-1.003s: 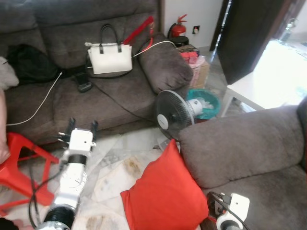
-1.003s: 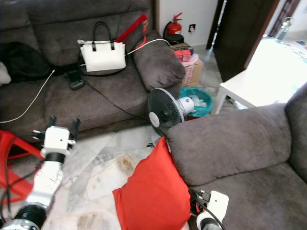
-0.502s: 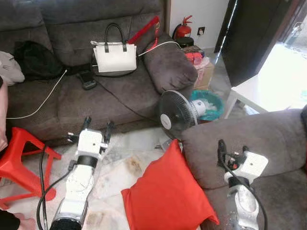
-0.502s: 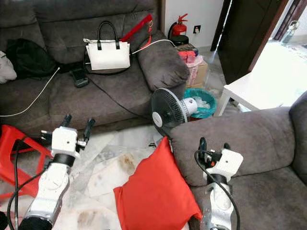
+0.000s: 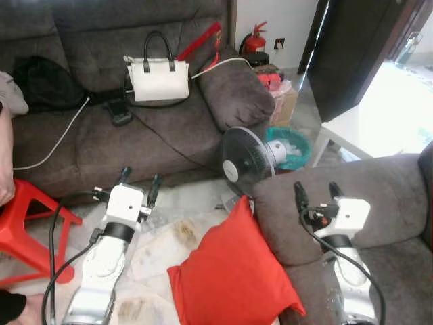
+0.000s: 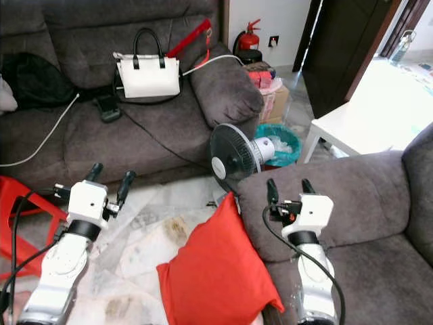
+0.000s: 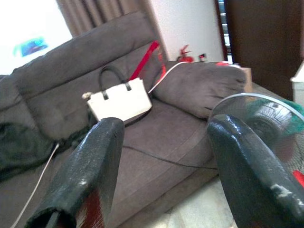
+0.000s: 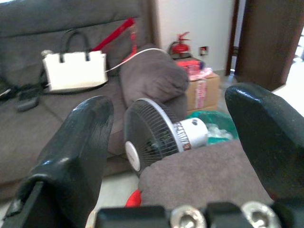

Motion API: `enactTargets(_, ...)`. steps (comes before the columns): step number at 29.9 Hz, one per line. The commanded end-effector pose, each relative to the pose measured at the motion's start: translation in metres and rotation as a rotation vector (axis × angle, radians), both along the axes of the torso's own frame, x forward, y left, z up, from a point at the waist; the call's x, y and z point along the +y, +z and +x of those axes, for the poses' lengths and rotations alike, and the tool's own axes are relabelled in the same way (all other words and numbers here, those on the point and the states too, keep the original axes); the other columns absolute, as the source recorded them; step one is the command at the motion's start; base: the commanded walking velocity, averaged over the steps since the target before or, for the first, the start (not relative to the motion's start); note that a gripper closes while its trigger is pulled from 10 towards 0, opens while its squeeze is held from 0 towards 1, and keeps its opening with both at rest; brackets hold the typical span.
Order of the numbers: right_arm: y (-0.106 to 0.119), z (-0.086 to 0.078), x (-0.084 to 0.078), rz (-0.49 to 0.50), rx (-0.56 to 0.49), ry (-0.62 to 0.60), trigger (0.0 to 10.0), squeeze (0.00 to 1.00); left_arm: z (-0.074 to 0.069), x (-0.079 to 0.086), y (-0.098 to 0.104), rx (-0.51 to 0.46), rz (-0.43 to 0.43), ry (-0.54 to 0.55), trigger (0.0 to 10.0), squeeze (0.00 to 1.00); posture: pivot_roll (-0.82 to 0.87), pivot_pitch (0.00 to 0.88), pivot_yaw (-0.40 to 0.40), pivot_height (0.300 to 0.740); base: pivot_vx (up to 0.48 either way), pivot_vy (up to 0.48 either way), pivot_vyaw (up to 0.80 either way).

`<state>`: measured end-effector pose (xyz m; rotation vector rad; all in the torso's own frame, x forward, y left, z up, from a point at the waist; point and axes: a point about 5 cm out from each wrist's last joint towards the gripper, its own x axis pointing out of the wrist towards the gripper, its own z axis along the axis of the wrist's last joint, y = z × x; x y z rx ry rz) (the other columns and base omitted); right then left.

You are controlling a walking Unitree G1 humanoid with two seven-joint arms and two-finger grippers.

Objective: Move the pillow to the sofa from floor

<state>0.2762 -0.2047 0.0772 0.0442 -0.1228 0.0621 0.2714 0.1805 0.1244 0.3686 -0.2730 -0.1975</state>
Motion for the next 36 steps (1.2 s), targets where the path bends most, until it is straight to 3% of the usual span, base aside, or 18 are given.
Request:
enactTargets(1,0.001,-0.003,-0.002,-0.001,0.01,0.036,10.0,0.0,-0.001,-0.003,0.005,0.008,0.015,-0.05,10.0,0.0,0.1,0.057,-0.024,0.74,0.0,0.0,0.0)
enactTargets(9,0.004,-0.01,-0.002,-0.033,0.024,0.106,10.0,0.0,-0.007,-0.012,0.008,0.059,0.012,-0.146,10.0,0.0,0.09,0.062,-0.018,0.74,0.0,0.0,0.0)
enactTargets(13,0.001,-0.019,-0.003,-0.049,0.048,0.135,10.0,0.0,-0.008,-0.009,0.007,0.069,0.073,-0.175,10.0,0.0,0.1,0.066,-0.021,0.74,0.0,0.0,0.0)
enactTargets(28,0.004,-0.016,0.007,-0.01,0.039,0.11,10.0,0.0,0.014,-0.019,0.02,0.038,-0.014,-0.146,10.0,0.0,0.11,0.071,-0.001,0.74,0.0,0.0,0.0)
enactTargets(36,0.006,-0.012,0.007,0.037,0.021,0.065,10.0,0.0,0.011,-0.016,0.015,0.057,-0.026,-0.112,10.0,0.0,0.12,0.075,0.011,0.74,0.0,0.0,0.0)
